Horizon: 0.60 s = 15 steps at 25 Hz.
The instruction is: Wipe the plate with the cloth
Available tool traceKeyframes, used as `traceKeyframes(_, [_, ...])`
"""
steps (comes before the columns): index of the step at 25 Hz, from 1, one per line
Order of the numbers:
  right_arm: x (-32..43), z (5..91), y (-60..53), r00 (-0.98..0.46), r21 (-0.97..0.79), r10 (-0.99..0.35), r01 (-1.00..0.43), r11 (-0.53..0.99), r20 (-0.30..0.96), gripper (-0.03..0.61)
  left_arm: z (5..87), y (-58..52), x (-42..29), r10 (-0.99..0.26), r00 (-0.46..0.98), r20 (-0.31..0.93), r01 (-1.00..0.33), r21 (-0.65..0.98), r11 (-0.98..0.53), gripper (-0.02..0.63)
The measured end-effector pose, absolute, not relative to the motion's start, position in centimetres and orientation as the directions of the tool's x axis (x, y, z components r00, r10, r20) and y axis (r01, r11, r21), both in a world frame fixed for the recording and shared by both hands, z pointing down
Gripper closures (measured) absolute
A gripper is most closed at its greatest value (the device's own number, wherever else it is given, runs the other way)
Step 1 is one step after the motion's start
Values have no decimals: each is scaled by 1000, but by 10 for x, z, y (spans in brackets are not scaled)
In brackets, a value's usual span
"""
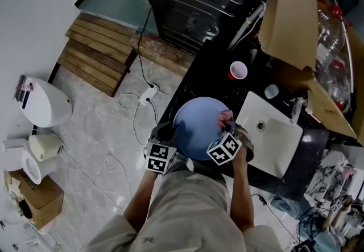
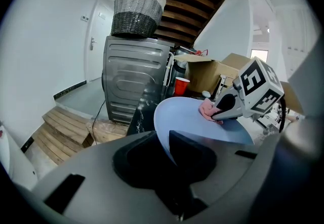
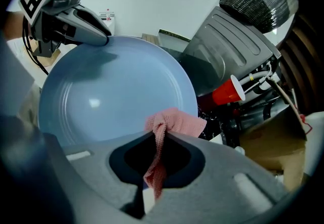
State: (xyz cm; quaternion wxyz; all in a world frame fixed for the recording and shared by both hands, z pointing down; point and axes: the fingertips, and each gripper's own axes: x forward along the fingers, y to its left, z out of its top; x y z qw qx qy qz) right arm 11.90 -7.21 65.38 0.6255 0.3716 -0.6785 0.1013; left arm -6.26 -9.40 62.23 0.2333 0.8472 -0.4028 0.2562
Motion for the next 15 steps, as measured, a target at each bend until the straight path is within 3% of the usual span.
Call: traceKeyframes(15, [111,653,-99,66,378,-439,-633,676,896,555,623,-95,-62,-559,569,603,-790,212,-575,532])
